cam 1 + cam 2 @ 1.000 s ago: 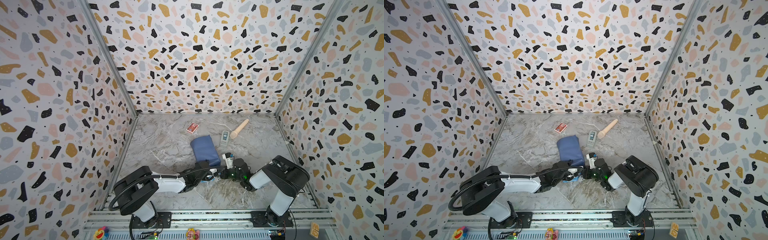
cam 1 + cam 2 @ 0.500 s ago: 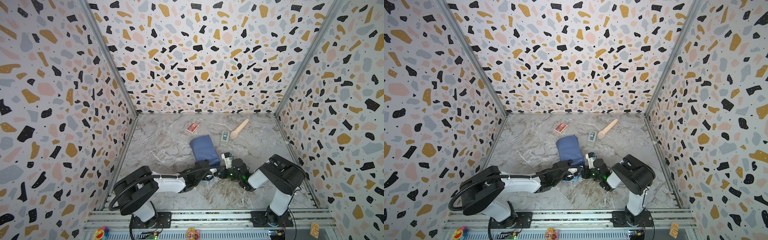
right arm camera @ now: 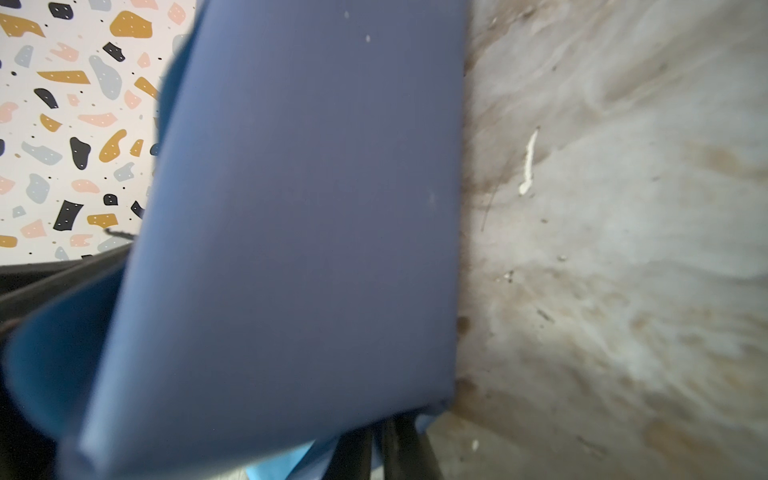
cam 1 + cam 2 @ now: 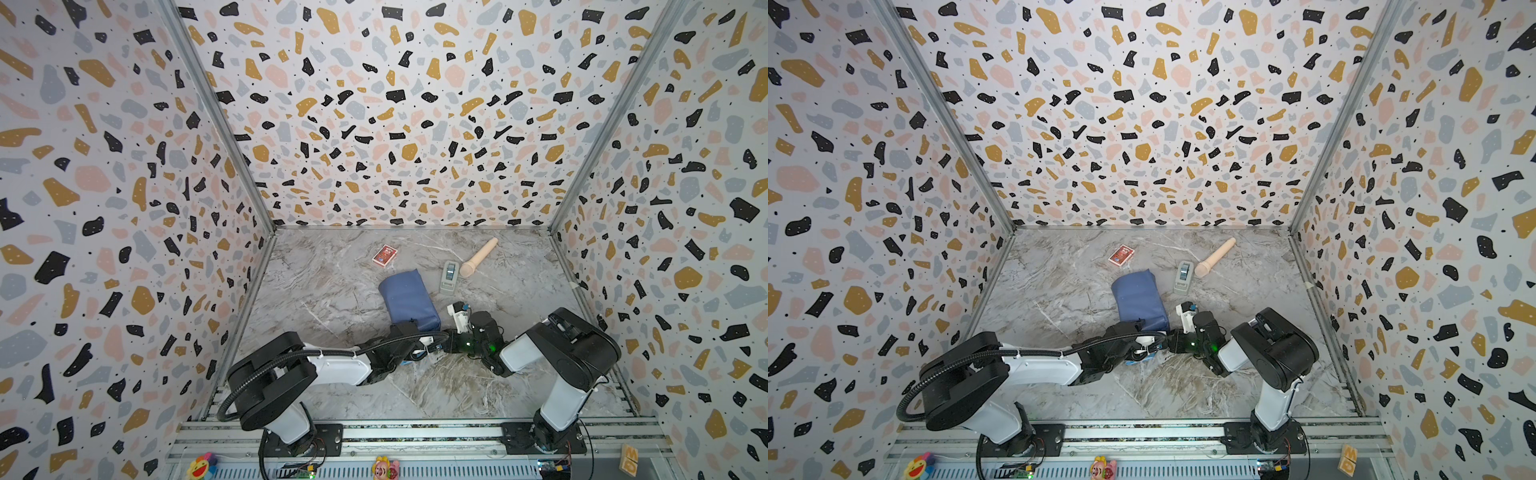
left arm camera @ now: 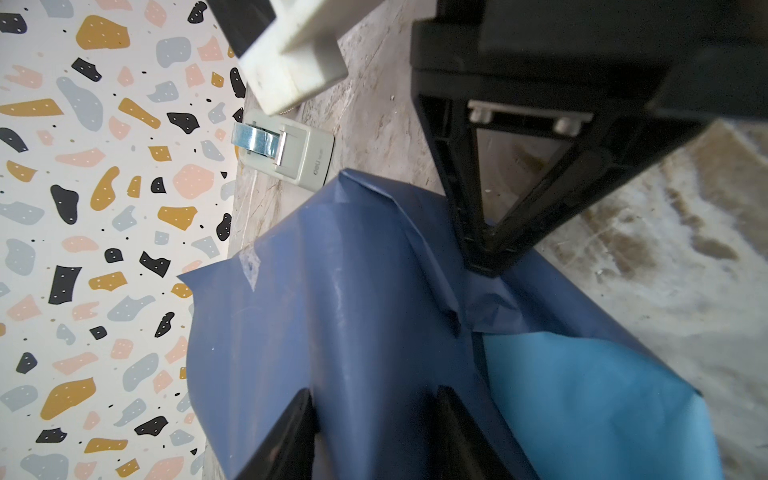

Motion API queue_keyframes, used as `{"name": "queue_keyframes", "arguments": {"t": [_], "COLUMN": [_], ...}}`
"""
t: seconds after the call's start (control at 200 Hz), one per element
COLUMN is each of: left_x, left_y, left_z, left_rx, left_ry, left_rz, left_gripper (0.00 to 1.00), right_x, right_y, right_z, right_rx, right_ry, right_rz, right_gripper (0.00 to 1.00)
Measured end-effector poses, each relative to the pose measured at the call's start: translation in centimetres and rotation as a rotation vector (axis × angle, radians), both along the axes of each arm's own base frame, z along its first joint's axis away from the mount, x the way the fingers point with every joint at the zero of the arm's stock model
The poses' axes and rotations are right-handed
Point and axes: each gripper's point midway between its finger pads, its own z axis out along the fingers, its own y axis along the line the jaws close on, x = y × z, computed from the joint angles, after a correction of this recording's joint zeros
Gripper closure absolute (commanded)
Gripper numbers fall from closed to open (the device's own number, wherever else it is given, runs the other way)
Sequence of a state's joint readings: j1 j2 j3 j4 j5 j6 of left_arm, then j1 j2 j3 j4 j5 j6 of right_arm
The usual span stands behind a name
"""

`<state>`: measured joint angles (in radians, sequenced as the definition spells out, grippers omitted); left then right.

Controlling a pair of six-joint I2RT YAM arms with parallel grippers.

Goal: Wrap the gift box in paper

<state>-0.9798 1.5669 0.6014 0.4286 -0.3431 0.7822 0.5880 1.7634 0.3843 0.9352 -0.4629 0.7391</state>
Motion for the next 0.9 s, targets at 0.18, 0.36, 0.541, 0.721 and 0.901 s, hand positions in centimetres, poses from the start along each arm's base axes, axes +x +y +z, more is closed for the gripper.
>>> {"name": "queue_keyframes", "arguments": {"t": [0.18,0.36,0.541,0.721,0.901], "left_x": [0.0,0.0,0.0,0.0,0.0], "left_y": [0.0,0.0,0.0,0.0,0.0], "left_z": [0.0,0.0,0.0,0.0,0.0], "left_rx": [0.0,0.0,0.0,-0.003,-0.004], "left_ry": [0.0,0.0,0.0,0.002,0.003], "left_rz": [0.001,0.001,0.003,0.005,0.006], "left_gripper": [0.54,0.54,0.54,0.54,0.54], "right_x": [-1.0,-3.0,-4.2,-4.8,-4.7], "right_y": [0.0,0.5,0.8,1.1,1.0], "right_z": [-0.1,-0.2,-0.2,-0.2,0.9], "right_rx": [0.013,0.022,0.024,0.027,0.053], "right_ry": [0.018,0.039,0.057,0.07,0.078], "right_rz": [0.01,0.042,0.054,0.068,0.083], "right_gripper": [0.93,0.93,0.93,0.93,0.92]}}
